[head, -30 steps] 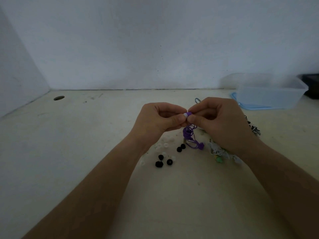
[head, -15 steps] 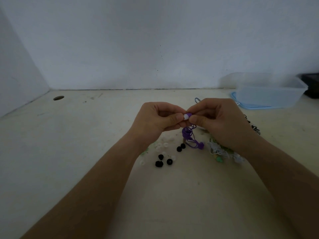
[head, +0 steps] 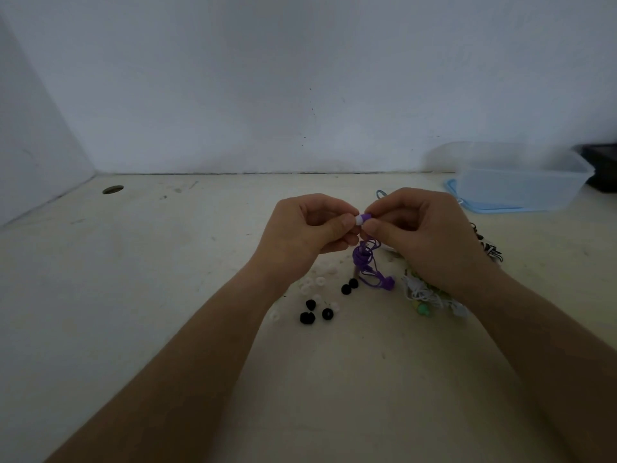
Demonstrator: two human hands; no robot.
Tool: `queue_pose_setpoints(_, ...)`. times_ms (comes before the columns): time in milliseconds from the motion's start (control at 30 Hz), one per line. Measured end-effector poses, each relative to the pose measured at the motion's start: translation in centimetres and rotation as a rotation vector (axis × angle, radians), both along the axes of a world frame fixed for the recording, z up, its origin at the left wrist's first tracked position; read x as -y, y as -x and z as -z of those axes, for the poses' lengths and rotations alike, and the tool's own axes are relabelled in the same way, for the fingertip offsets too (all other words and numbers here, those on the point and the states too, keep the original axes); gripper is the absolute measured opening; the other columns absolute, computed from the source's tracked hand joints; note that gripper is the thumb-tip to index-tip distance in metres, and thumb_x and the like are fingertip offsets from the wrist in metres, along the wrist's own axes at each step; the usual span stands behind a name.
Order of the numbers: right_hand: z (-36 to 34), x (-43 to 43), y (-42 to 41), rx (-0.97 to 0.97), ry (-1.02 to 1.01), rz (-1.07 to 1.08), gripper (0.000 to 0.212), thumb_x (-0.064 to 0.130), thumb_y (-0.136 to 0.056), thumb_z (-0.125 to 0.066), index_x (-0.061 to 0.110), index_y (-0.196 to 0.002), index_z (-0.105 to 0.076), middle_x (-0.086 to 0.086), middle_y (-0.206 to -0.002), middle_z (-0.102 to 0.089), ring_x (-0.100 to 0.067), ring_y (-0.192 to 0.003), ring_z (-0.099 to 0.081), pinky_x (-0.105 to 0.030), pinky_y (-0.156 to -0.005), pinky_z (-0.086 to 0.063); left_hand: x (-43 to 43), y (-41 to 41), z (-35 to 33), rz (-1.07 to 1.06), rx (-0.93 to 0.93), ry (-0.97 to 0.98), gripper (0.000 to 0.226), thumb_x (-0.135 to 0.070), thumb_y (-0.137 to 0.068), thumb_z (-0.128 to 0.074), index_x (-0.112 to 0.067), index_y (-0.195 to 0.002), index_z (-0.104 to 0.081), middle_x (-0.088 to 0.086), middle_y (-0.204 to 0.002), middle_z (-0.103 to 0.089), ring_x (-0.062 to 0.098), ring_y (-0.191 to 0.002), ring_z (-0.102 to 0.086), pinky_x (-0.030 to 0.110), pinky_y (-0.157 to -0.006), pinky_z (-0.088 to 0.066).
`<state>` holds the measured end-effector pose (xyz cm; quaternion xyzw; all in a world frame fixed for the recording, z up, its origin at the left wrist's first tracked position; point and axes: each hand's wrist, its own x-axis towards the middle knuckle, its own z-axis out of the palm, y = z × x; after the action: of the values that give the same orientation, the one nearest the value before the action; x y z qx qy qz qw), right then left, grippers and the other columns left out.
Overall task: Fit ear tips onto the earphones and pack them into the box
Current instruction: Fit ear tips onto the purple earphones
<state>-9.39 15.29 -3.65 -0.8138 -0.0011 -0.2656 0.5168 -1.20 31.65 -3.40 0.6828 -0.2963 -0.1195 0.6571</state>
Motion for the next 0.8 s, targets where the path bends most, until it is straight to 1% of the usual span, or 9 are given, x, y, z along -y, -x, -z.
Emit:
queue_pose_setpoints(67,0.02,-0.03,0.02,-0.002,-0.022,0.006,0.012,0.013,-0.083,-0.077,0.01,-0.094,-0.073,0.0,-0.075,-0.077,-0.011,-0.072,-0.075,-0.025,-0.073,-0.06,0.0,-0.01,0.01,0.007,0.002,0.005,0.017,-0.006,-0.088,-0.069,0.001,-0.103,-0.072,0.016,-0.086,-0.075,0.019,-0.075,-0.073,0.024,-0.071,-0.059)
queue_pose_setpoints(167,-0.04,-0.01,0.05,-0.011,-0.043,0.013,0.013,0.014,-0.082,-0.077,0.01,-0.094,-0.073,0.003,-0.074,-0.077,-0.008,-0.071,-0.074,-0.018,-0.069,-0.058,0.09,0.07,0.1,0.007,0.039,0.007,0.018,-0.005,-0.085,-0.073,0.0,-0.102,-0.073,0.013,-0.087,-0.076,0.022,-0.079,-0.074,0.026,-0.073,-0.058)
queue_pose_setpoints(233,-0.13,0.01,0.09,-0.017,-0.04,0.013,0.011,0.012,-0.083,-0.077,0.011,-0.093,-0.074,0.005,-0.073,-0.077,-0.007,-0.07,-0.074,-0.015,-0.067,-0.056,0.2,0.08,0.13,-0.013,0.088,0.001,0.016,-0.005,-0.084,-0.075,-0.001,-0.099,-0.073,0.012,-0.085,-0.077,0.023,-0.078,-0.075,0.027,-0.072,-0.059)
queue_pose_setpoints(367,-0.22,0.13,0.12,-0.027,-0.051,-0.004,0.01,0.007,-0.084,-0.076,0.014,-0.091,-0.074,0.004,-0.073,-0.077,-0.008,-0.07,-0.074,-0.015,-0.066,-0.055,0.25,0.11,0.0,-0.036,0.158,-0.006,0.015,-0.005,-0.083,-0.075,-0.001,-0.098,-0.075,0.01,-0.082,-0.077,0.023,-0.076,-0.075,0.027,-0.071,-0.059)
queue_pose_setpoints(600,-0.22,0.26,0.1,-0.031,-0.04,-0.024,0.012,0.004,-0.086,-0.073,0.014,-0.092,-0.073,0.008,-0.073,-0.076,-0.005,-0.069,-0.073,-0.011,-0.065,-0.053,0.28,0.18,-0.17,-0.007,0.148,0.03,0.015,-0.003,-0.082,-0.075,0.0,-0.097,-0.076,0.011,-0.08,-0.077,0.023,-0.075,-0.075,0.026,-0.071,-0.059)
queue_pose_setpoints(700,-0.2,0.29,0.08,-0.027,-0.04,-0.025,0.013,0.004,-0.086,-0.073,0.016,-0.091,-0.073,0.008,-0.074,-0.076,-0.006,-0.069,-0.074,-0.012,-0.065,-0.053,0.34,0.17,-0.04,-0.012,0.159,0.03,0.014,-0.002,-0.082,-0.075,0.0,-0.096,-0.076,0.01,-0.078,-0.076,0.021,-0.073,-0.074,0.025,-0.07,-0.059)
queue_pose_setpoints(800,-0.15,0.37,0.05,-0.02,-0.035,-0.015,0.012,0.005,-0.085,-0.074,0.014,-0.093,-0.074,0.007,-0.076,-0.077,-0.006,-0.071,-0.074,-0.013,-0.066,-0.054,0.37,0.09,0.05,-0.017,0.136,0.041,0.016,0.0,-0.082,-0.075,0.002,-0.098,-0.075,0.012,-0.08,-0.076,0.019,-0.072,-0.074,0.023,-0.069,-0.058)
